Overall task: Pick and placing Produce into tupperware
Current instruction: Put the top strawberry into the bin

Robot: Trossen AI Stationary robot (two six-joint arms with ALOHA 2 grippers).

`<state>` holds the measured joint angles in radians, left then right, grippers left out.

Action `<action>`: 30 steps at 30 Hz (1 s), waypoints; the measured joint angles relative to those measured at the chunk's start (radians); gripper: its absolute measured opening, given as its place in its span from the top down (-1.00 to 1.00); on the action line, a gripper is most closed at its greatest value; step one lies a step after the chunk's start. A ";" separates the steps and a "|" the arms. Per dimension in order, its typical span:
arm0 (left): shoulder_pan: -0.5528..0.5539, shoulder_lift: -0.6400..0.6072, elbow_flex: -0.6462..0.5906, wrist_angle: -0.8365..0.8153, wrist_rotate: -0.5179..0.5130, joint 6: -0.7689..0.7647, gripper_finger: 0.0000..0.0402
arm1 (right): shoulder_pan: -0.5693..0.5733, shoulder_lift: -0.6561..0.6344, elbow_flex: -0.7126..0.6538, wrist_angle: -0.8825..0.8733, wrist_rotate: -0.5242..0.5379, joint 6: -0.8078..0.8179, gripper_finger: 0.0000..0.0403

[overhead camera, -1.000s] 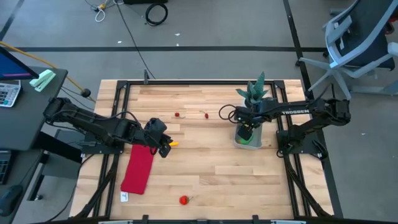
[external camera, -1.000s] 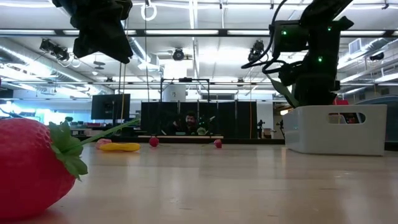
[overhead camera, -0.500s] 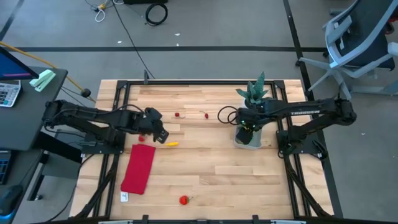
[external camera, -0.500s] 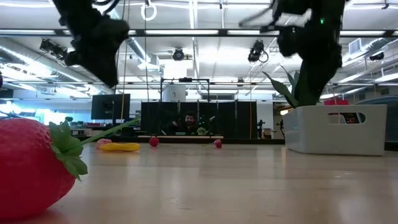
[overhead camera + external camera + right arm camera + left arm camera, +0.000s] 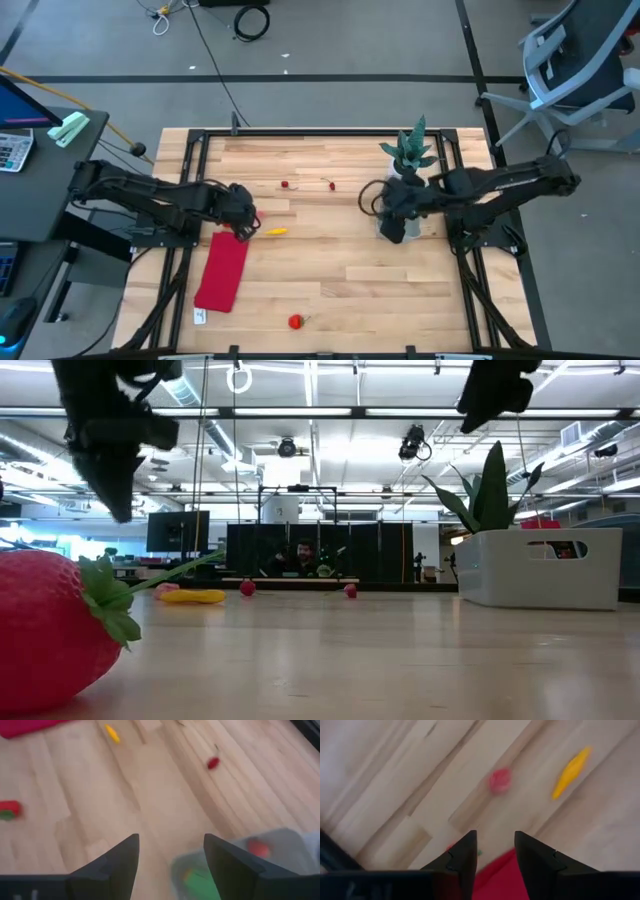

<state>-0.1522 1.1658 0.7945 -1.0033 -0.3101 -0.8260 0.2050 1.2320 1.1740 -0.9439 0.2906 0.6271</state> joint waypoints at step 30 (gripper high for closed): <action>-0.067 0.032 -0.149 0.093 -0.057 -0.079 0.27 | 0.177 0.062 -0.034 0.265 0.129 0.053 -0.11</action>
<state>-0.2197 1.1982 0.6453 -0.9106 -0.3676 -0.9054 0.3820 1.2942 1.1397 -0.6790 0.4194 0.6803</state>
